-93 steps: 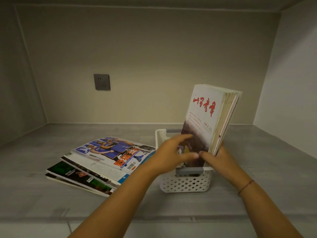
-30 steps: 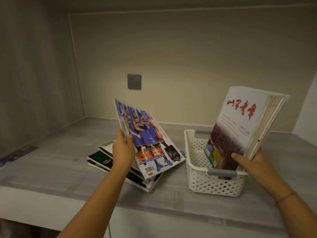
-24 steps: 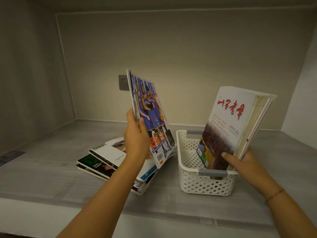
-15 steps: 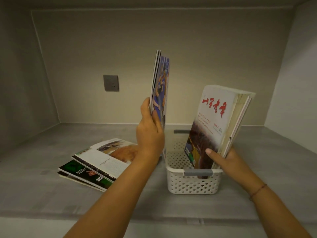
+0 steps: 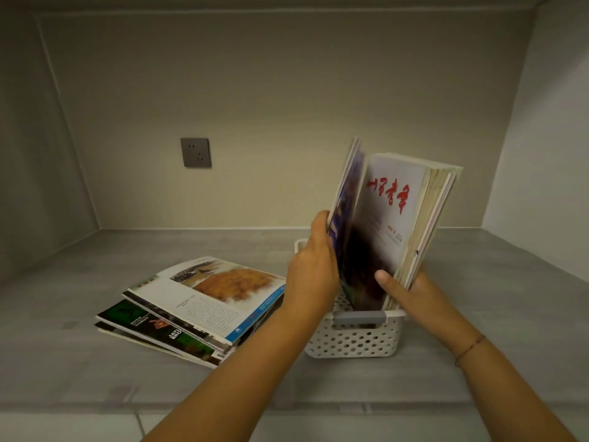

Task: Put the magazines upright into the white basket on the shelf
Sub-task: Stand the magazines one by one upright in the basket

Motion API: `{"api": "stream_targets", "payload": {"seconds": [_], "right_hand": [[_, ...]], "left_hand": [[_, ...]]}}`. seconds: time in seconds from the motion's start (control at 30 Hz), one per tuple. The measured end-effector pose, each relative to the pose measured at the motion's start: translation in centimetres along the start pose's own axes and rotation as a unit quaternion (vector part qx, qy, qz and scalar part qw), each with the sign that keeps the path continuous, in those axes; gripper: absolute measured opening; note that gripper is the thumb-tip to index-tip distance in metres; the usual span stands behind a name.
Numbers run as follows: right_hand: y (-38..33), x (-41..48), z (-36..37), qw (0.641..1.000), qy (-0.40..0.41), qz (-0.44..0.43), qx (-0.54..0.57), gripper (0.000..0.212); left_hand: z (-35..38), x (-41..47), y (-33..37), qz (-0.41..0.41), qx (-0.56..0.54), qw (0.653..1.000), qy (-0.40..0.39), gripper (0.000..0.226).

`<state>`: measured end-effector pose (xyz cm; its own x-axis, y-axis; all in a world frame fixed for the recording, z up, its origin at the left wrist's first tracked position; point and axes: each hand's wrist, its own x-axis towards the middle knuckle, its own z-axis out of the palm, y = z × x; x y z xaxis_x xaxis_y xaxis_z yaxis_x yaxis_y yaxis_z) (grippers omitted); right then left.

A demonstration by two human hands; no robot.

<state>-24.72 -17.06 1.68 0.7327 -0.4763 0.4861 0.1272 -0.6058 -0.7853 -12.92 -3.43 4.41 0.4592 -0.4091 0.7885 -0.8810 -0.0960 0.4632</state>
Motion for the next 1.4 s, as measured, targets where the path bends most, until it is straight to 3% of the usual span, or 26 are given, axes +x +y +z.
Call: {"api": "stream_targets", "payload": {"seconds": [0.17,0.27,0.37,0.5,0.67,0.73,0.9,1.03,1.1,1.17,1.23,1.27,1.33,1.4], "right_hand": [[-1.1,-0.2,0.2,1.0,0.013,-0.024,0.004,0.083],[-1.5,-0.2,0.2,1.0,-0.001,-0.026,0.005,0.092],[-1.9,-0.3,0.0,0.999,-0.021,-0.031,0.006,0.093],[-2.3,-0.3,-0.3,0.998,-0.06,-0.023,-0.001,0.102],[-2.6,-0.2,-0.2,0.996,-0.086,0.002,0.021,0.114],[-2.7,-0.3,-0.1,0.996,-0.082,0.005,0.022,0.109],[-1.9,-0.3,-0.3,0.997,-0.067,0.015,0.021,0.081],[-1.3,0.1,-0.4,0.998,-0.052,0.035,0.005,0.072],[-0.9,0.0,-0.1,0.999,-0.018,0.043,0.003,0.069],[-0.6,-0.1,0.1,0.998,0.017,0.055,-0.002,0.069],[-0.6,-0.2,0.2,0.997,0.025,0.069,-0.007,0.064],[-0.6,-0.2,0.1,0.997,0.022,0.072,-0.009,0.06],[-0.6,-0.3,0.1,0.997,0.021,0.077,-0.013,0.052],[-0.6,-0.3,0.1,0.997,0.024,0.078,-0.013,0.052]], "left_hand": [[0.1,-0.3,0.3,0.008,-0.036,0.992,-0.12,0.037],[-0.4,-1.0,0.4,-0.002,-0.114,0.957,-0.266,0.056],[-0.8,-1.4,0.4,0.017,-0.111,0.92,-0.376,0.064],[-0.4,-0.2,0.1,-0.008,-0.105,0.902,-0.419,0.084],[0.9,1.0,0.6,-0.034,-0.144,0.9,-0.41,0.102],[1.4,1.1,0.5,-0.037,-0.154,0.896,-0.415,0.107],[0.5,1.9,-1.1,-0.103,-0.2,0.845,-0.486,0.105],[1.3,1.5,-0.2,-0.063,-0.144,0.889,-0.43,0.103],[1.5,1.2,-0.2,-0.063,-0.143,0.888,-0.433,0.1],[0.7,1.2,-0.6,-0.075,-0.173,0.872,-0.452,0.088],[-0.9,1.1,-1.4,-0.074,-0.179,0.89,-0.414,0.067],[-1.7,1.0,-2.1,-0.082,-0.174,0.915,-0.353,0.056],[-3.7,0.7,-4.7,-0.15,-0.149,0.964,-0.16,0.042],[-5.9,0.2,-8.2,-0.269,-0.054,0.962,0.0,0.049]]}}
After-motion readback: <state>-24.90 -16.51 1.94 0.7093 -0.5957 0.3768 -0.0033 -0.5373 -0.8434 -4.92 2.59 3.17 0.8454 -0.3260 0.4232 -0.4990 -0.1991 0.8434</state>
